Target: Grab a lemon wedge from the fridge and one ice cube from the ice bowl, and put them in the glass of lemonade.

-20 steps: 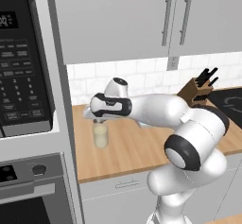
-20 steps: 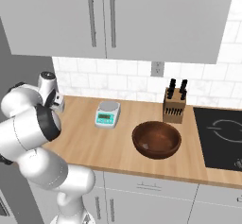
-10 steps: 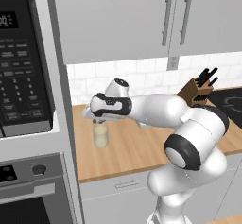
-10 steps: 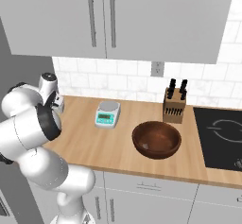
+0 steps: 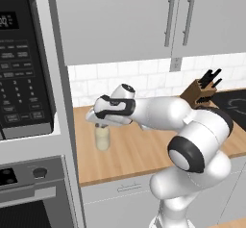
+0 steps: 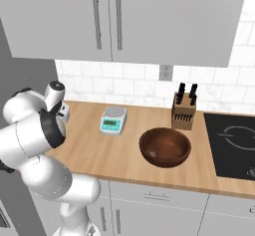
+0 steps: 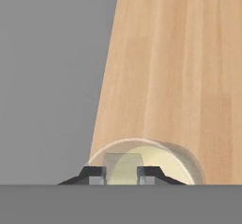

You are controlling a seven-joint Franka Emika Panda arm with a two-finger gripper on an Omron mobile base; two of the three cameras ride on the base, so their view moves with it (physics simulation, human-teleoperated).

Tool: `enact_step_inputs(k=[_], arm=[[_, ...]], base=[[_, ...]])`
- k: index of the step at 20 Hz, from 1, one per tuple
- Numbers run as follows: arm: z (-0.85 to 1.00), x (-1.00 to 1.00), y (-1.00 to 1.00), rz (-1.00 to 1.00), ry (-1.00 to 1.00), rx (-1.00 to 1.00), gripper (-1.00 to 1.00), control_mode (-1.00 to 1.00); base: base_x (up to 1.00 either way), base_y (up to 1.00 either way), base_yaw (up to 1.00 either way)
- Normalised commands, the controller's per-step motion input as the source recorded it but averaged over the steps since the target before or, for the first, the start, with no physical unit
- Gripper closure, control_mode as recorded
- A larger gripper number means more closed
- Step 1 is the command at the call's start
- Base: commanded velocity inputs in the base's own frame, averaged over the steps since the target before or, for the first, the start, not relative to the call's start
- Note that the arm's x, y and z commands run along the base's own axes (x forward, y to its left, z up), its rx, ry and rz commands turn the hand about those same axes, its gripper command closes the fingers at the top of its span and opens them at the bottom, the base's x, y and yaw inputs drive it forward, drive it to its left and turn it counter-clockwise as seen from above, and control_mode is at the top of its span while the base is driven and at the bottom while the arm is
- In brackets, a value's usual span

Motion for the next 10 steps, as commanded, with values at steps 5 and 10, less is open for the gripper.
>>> enact_step_inputs(k=[5,10], arm=[[-0.05,-0.01,0.00,0.00,0.00,0.00,1.00,-1.00],[0.09,-0.04,0.00,0.00,0.00,0.00,-1.00,-1.00]], base=[[0.00,0.00,0.00],[0.00,0.00,0.00]])
